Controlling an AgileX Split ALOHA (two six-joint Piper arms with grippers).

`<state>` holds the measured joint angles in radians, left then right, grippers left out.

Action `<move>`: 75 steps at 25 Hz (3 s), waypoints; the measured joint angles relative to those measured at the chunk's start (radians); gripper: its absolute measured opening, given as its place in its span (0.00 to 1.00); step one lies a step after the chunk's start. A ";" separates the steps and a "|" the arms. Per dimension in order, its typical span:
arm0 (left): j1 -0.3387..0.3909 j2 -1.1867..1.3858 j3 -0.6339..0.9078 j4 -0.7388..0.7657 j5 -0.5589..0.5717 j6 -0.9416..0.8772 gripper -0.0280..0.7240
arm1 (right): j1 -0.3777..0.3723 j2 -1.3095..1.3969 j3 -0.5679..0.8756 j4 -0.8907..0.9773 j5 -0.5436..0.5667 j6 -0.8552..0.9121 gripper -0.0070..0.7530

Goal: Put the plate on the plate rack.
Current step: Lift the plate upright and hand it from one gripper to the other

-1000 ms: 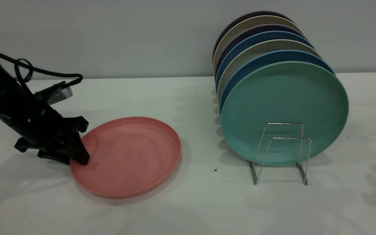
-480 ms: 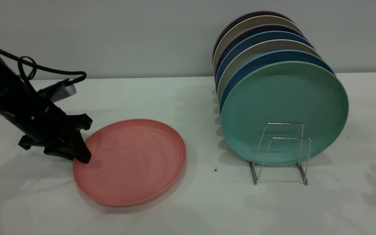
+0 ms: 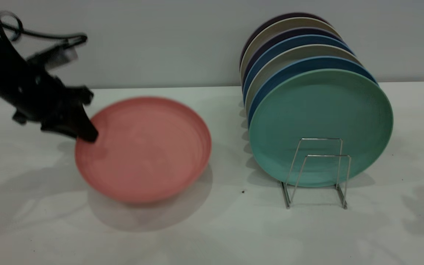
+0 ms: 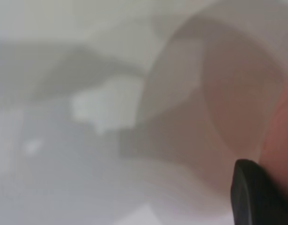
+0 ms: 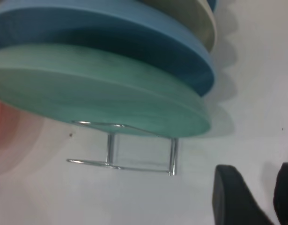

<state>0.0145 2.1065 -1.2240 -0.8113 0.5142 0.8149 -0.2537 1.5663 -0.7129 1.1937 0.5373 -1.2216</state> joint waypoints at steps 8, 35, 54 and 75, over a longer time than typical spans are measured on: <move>0.000 -0.135 0.002 -0.096 0.070 0.088 0.06 | 0.000 -0.128 0.000 0.000 0.102 0.001 0.32; -0.204 -0.165 0.009 -0.163 0.129 0.155 0.06 | 0.053 -0.133 0.000 0.064 0.397 -0.008 0.32; -0.259 -0.165 0.009 -0.204 0.147 0.154 0.06 | 0.132 -0.132 0.015 0.024 0.418 0.018 0.38; -0.308 -0.165 0.009 -0.251 0.146 0.159 0.06 | 0.285 -0.009 0.015 0.142 0.257 -0.048 0.51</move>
<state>-0.2936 1.9416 -1.2147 -1.0621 0.6605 0.9741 0.0310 1.5575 -0.6984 1.3354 0.7945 -1.2692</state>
